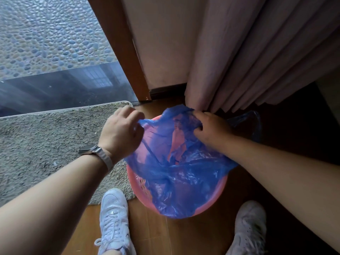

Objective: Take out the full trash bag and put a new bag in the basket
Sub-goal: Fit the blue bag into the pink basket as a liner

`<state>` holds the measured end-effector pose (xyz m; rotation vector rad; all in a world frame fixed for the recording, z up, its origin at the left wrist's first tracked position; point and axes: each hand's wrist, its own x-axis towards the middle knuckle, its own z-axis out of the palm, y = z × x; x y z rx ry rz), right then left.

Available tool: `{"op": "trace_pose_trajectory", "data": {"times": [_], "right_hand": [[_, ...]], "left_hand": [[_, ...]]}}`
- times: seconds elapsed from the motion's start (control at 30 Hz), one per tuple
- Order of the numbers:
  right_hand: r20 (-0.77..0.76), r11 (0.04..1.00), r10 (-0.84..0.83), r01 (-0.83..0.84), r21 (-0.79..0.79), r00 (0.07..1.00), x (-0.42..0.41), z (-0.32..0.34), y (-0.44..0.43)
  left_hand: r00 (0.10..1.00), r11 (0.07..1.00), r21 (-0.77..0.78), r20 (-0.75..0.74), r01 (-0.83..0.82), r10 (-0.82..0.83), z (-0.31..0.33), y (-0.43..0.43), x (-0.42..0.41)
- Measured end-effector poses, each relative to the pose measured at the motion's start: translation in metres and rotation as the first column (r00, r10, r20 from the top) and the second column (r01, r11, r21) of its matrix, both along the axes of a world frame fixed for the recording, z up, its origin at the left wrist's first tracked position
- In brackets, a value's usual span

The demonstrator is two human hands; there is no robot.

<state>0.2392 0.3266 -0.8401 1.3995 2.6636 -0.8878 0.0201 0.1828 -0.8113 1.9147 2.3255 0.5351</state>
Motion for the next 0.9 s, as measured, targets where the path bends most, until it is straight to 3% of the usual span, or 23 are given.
{"op": "trace_pose_trajectory", "data": {"times": [0.1, 0.3, 0.43, 0.53, 0.73, 0.9], "right_hand": [[-0.019, 0.999, 0.022, -0.022, -0.027, 1.000, -0.001, 0.002, -0.001], [0.005, 0.998, 0.064, -0.064, -0.013, 0.998, -0.004, -0.001, -0.001], [-0.011, 0.998, 0.059, -0.059, -0.002, 0.998, -0.003, -0.005, 0.000], [-0.025, 0.998, 0.060, -0.060, 0.002, 0.998, -0.003, -0.007, 0.000], [-0.011, 0.996, 0.095, -0.095, 0.002, 0.995, -0.007, -0.009, -0.004], [0.002, 0.995, 0.096, -0.096, 0.036, 0.995, -0.006, -0.007, -0.005]], "left_hand": [[0.975, 0.986, 0.023, -0.155, 0.164, -0.159, 0.001, 0.012, 0.019], [0.962, 0.985, -0.013, -0.214, 0.172, -0.171, -0.002, 0.026, 0.035], [0.997, 0.999, 0.015, -0.067, 0.036, -0.035, 0.003, 0.023, 0.022], [0.990, 0.989, -0.078, 0.048, -0.128, 0.132, 0.001, 0.015, 0.010], [0.868, 0.857, -0.279, 0.128, -0.434, 0.481, -0.018, 0.020, -0.003], [0.775, 0.740, -0.503, 0.197, -0.446, 0.601, -0.035, 0.024, -0.015]]}}
